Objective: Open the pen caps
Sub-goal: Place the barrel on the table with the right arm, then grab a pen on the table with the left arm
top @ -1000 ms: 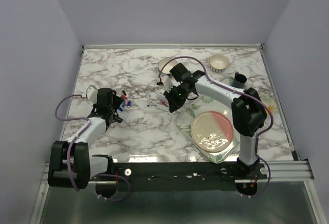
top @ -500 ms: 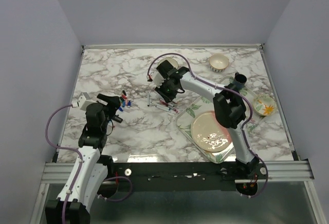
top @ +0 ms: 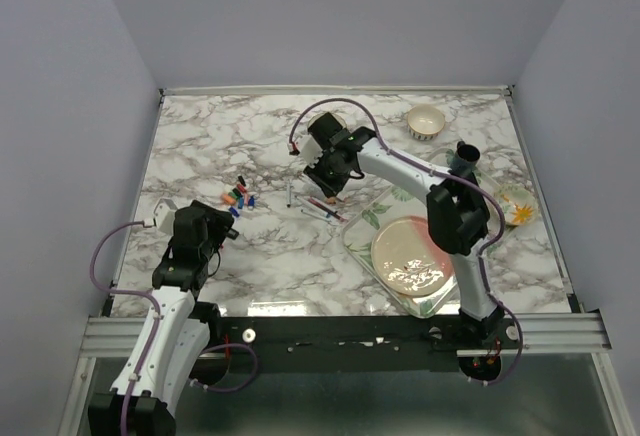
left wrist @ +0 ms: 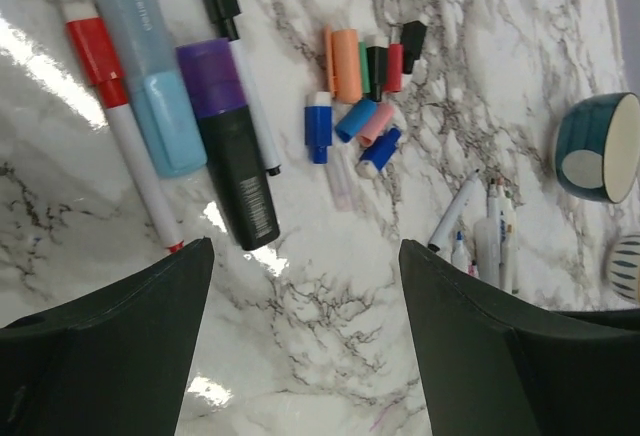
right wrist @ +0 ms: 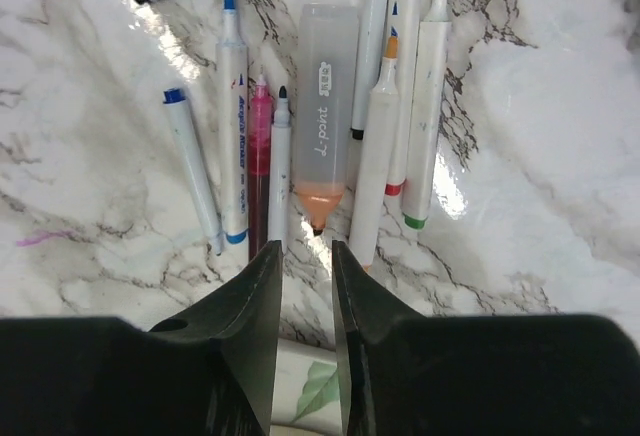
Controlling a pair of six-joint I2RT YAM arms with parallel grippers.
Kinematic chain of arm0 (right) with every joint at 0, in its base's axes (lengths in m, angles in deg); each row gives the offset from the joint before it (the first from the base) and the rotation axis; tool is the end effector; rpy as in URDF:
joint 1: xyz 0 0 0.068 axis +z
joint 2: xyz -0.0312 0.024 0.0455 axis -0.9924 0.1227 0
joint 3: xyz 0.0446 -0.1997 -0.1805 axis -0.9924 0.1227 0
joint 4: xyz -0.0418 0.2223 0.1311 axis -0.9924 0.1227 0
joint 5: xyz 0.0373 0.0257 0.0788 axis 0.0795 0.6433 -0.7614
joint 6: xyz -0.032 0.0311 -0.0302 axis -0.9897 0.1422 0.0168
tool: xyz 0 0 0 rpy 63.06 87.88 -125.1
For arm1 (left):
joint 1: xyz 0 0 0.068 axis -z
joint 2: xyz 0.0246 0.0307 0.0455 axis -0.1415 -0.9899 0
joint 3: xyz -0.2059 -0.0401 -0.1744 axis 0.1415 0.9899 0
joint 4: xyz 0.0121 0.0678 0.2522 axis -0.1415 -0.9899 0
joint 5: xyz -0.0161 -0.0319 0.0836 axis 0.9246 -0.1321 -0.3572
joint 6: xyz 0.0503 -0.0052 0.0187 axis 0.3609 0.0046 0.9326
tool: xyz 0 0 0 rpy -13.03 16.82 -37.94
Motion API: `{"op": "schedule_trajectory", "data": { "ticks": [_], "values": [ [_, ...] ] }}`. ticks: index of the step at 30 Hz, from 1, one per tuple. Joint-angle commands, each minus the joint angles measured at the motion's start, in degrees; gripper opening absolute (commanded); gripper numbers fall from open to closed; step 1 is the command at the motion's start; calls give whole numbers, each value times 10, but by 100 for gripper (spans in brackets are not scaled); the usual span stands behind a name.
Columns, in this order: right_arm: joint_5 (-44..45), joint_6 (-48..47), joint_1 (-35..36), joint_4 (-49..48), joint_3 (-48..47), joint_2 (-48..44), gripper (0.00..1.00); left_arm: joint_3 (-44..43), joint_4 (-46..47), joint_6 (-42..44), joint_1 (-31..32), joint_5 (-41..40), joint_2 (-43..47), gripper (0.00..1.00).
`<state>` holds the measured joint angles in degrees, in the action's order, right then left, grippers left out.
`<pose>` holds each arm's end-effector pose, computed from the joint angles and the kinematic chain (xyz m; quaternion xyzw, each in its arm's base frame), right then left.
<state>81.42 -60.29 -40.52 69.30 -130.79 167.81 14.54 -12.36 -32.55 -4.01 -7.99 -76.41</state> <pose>0.3409 0.3176 0.2058 -0.5024 0.8370 0.1032 0.1907 0.1462 -0.0036 0.1973 -0.4590 0.7519 -0.1780 0.4386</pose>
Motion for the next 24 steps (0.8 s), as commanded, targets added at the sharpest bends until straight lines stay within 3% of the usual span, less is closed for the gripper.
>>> {"op": "schedule_trajectory", "data": {
  "ticks": [1, 5, 10, 24],
  "values": [
    [-45, -14, 5, 8, 23, -97, 33, -13, -80, -38, -3, -60, -6, 81],
    [-96, -23, 5, 12, 43, -142, 33, -29, -97, -49, -3, -78, -42, 75],
    [-149, -27, 5, 12, 60, -168, 33, -55, -111, -43, -3, -95, -108, 55],
    [-159, -31, 5, 7, 76, -183, 31, -154, -136, -16, -3, -89, -262, 54]
  ]
}}
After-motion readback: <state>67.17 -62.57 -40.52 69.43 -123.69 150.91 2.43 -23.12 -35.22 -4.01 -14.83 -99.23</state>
